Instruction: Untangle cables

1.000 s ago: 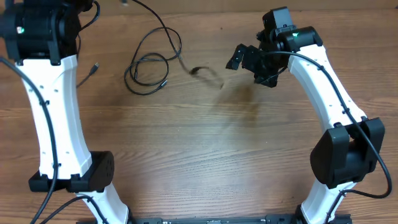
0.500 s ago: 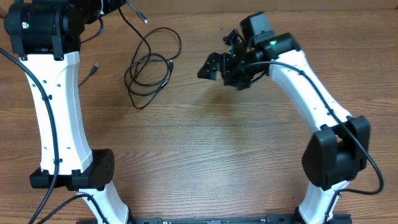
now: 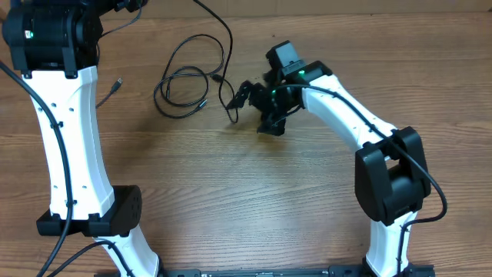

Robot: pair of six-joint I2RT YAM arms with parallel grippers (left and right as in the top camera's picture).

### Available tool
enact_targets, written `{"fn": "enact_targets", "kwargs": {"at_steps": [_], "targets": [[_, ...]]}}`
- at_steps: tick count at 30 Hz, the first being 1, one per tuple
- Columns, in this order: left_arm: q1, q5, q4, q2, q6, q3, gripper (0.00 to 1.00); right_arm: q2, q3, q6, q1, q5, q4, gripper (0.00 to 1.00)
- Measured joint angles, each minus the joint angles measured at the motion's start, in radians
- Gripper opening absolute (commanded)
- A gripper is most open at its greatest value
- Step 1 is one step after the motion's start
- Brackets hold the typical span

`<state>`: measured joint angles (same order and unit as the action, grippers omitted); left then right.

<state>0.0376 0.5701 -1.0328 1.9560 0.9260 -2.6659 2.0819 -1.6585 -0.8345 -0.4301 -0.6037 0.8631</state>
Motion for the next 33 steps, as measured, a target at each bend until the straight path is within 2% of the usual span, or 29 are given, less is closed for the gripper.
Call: {"fn": "enact_targets", "kwargs": {"at_steps": [3, 5, 9, 15, 16, 17, 18, 19, 20, 22, 24, 25, 28, 30, 33], "targets": [[0.0, 0.023, -0.003, -0.003, 0.043, -0.001, 0.04, 0.0, 0.0, -0.1, 0.023, 0.002, -0.036, 0.96], [0.0, 0.031, -0.003, -0.003, 0.073, -0.001, 0.04, 0.0, 0.0, -0.229, 0.022, -0.005, -0.044, 1.0], [0.0, 0.037, 0.021, -0.003, 0.123, -0.001, 0.04, 0.0, 0.014, -0.475, -0.006, -0.037, -0.075, 1.0], [0.002, 0.04, 0.067, -0.003, 0.153, -0.001, 0.04, 0.001, 0.018, -0.673, -0.04, -0.112, -0.131, 1.0], [0.002, 0.04, 0.072, -0.003, 0.157, -0.001, 0.04, 0.001, 0.019, -0.705, -0.045, -0.119, -0.146, 0.97], [0.002, 0.04, 0.078, -0.003, 0.164, -0.001, 0.04, 0.001, 0.019, -0.735, -0.051, -0.126, -0.163, 0.92], [0.005, 0.04, 0.081, -0.003, 0.167, -0.001, 0.04, 0.001, 0.019, -0.763, -0.058, -0.129, -0.175, 0.77], [0.007, 0.04, 0.083, -0.004, 0.169, -0.002, 0.04, 0.001, 0.019, -0.793, -0.066, -0.134, -0.195, 0.57], [0.009, 0.04, 0.082, -0.004, 0.172, -0.002, 0.04, 0.001, 0.019, -0.827, -0.076, -0.139, -0.218, 0.44], [0.009, 0.04, 0.082, -0.004, 0.171, -0.002, 0.04, 0.001, 0.019, -0.845, -0.082, -0.135, -0.224, 0.28], [0.009, 0.04, 0.082, -0.004, 0.163, -0.002, 0.04, 0.001, 0.019, -0.846, -0.082, -0.122, -0.223, 0.08], [0.009, 0.04, 0.082, -0.004, 0.153, -0.002, 0.04, 0.001, 0.019, -0.838, -0.081, -0.113, -0.223, 0.04], [0.008, 0.04, 0.068, -0.004, 0.085, -0.002, 0.04, 0.001, 0.019, -0.767, -0.079, -0.072, -0.222, 0.04], [0.001, 0.034, 0.014, -0.005, 0.02, -0.005, 0.04, 0.001, 0.019, -0.678, -0.073, -0.042, -0.222, 0.04], [-0.024, -0.027, -0.152, -0.008, -0.136, -0.008, 0.04, 0.001, 0.019, -0.477, -0.047, 0.003, -0.184, 0.04]]}}
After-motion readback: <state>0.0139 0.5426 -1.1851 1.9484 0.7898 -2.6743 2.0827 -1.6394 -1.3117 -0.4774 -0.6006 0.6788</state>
